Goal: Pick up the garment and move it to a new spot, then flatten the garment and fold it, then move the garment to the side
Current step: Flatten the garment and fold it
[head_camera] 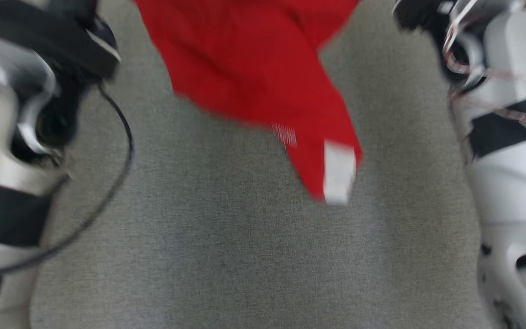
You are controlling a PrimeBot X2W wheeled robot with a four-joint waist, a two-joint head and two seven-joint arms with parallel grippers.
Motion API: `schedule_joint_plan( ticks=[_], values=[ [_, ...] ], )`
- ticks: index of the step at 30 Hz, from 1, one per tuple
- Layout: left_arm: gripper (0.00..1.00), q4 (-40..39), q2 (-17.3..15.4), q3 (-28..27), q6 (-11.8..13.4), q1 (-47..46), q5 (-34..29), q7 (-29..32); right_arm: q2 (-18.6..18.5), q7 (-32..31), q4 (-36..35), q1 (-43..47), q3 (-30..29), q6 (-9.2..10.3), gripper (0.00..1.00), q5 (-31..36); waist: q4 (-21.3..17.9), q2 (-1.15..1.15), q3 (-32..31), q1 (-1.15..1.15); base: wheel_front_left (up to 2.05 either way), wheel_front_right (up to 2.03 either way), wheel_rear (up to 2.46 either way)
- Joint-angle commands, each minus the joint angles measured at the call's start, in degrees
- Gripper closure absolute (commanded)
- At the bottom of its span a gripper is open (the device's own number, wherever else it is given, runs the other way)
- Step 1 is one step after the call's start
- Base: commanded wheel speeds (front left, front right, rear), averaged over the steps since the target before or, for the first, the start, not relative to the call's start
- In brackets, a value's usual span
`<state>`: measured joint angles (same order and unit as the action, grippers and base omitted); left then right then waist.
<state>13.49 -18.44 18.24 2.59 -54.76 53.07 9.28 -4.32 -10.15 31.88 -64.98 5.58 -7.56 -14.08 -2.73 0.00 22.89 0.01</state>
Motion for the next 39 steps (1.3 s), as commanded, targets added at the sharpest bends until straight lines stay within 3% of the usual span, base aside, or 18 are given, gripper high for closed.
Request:
schedule_joint_plan(
  ticks=[1, 6, 9, 13, 17, 20, 27, 34, 39],
  values=[
    [1.0, -0.1, -0.7, -0.8, -0.4, -3.1, -0.4, -0.2, -1.0, 2.6, 1.2, -2.9, -0.4, 0.12, 1.0, 1.0, -1.2, 0.0, 5.1, -0.01, 0.0, 0.0, 0.0],
    [1.0, -0.7, -1.8, -5.0, -1.5, -13.6, -1.6, -5.5, -0.7, 14.2, 5.4, -13.6, -5.7, 0.12, 1.0, 3.8, -1.4, 0.0, 7.2, -0.01, 0.0, 0.0, 0.0],
    [1.0, -1.2, -1.9, -7.6, -3.7, -19.8, -3.2, -12.4, -0.5, 22.6, 7.2, -19.9, -10.4, 0.14, 1.0, 7.9, -1.5, 0.0, 7.4, -0.01, 0.0, 0.0, 0.0],
    [1.0, -0.5, 0.0, -8.6, -6.0, -20.3, -1.8, -17.2, -0.2, 24.8, 8.2, -21.3, -12.2, 0.17, 1.0, 11.2, -1.0, 0.0, 7.9, -0.01, 0.0, 0.0, 0.0],
    [1.0, 1.2, 1.5, -5.8, -7.9, -13.5, -2.1, -19.4, -1.3, 24.8, 11.5, -17.2, -8.4, 0.15, 1.0, 12.2, -0.2, 0.0, 8.1, -0.01, 0.0, 0.0, 0.0],
    [1.0, 2.3, 2.8, -3.0, -8.9, -6.3, -3.0, -21.5, -2.6, 22.9, 14.0, -12.5, -4.3, 0.13, 1.0, 10.3, 0.4, 0.0, 7.3, -0.01, 0.0, 0.0, 0.0],
    [1.0, 6.5, 2.2, 5.6, -9.5, 11.5, -10.5, -24.0, -6.3, 13.3, 13.4, 4.0, 6.7, 0.13, 1.0, 1.3, 0.9, 0.0, 0.8, -0.01, 0.0, 0.0, 0.0],
    [1.0, 8.0, 3.7, 7.1, -8.6, 27.0, -13.8, -24.5, -11.0, 2.1, 2.5, 21.8, 12.2, 0.12, 1.0, -6.5, 0.8, 0.0, -6.5, -0.01, 0.0, 0.0, 0.0],
    [1.0, 6.3, 4.1, 7.5, -7.9, 34.0, -15.4, -24.5, -13.7, -3.7, -6.5, 32.2, 11.4, 0.13, 1.0, -9.0, 1.4, 0.0, -9.2, -0.01, 0.0, 0.0, 0.0]
  ],
)
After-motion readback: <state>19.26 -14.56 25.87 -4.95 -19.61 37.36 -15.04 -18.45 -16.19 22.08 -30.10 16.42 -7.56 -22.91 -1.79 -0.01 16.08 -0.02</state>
